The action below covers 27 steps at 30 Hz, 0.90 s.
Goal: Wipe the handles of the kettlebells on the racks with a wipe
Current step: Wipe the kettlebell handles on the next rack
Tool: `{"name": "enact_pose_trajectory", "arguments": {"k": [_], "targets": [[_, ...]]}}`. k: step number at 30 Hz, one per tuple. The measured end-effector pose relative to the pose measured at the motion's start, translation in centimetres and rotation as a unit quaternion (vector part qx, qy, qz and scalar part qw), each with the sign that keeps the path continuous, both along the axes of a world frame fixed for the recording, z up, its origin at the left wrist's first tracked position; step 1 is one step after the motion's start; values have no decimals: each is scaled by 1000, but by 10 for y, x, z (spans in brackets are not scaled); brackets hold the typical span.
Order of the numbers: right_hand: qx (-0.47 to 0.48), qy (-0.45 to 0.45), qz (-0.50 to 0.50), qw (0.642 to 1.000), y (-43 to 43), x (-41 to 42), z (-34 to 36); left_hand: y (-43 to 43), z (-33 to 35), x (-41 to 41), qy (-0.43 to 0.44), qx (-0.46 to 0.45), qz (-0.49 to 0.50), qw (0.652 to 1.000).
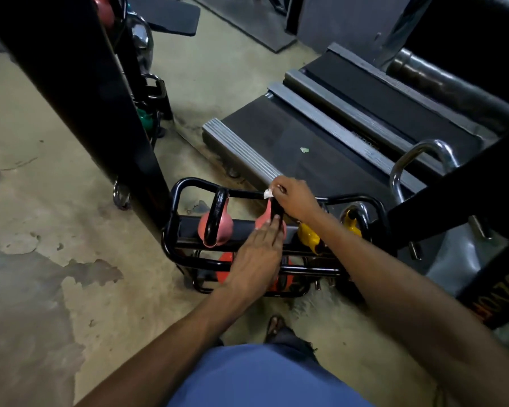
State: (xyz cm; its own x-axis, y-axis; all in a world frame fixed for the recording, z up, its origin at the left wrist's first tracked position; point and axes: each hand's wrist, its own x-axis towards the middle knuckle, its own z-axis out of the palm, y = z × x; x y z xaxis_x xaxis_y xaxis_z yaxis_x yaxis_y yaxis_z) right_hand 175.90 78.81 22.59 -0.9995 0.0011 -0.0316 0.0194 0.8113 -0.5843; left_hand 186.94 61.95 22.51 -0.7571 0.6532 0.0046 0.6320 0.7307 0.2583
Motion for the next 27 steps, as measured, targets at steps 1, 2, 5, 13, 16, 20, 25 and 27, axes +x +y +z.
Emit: {"name": "enact_pose_trajectory", "arguments": {"k": [1, 2, 5, 13, 16, 20, 25, 27], "targets": [[33, -14, 45, 998, 2, -6, 5, 0, 0, 2, 2, -8, 7, 1000], [66, -25, 94, 993, 3, -11, 11, 2, 1, 2, 7, -18, 12, 1000], [153, -73, 263, 950, 3, -16, 30, 8, 8, 5, 9, -37, 24, 999], [275, -67, 384, 879, -3, -5, 38, 21, 14, 11, 29, -42, 73, 996], [242, -52, 408, 879, 3, 10, 41, 12, 20, 16, 37, -7, 99, 994], [271, -17, 393, 879, 7, 25, 41, -12, 27, 2, 48, 101, 156, 981], [320, 30, 484, 814, 5, 68, 26, -20, 32, -49, 13, 189, 223, 956], [308, 69, 485, 816, 11, 69, 25, -10, 39, -72, -28, 204, 198, 958]]}}
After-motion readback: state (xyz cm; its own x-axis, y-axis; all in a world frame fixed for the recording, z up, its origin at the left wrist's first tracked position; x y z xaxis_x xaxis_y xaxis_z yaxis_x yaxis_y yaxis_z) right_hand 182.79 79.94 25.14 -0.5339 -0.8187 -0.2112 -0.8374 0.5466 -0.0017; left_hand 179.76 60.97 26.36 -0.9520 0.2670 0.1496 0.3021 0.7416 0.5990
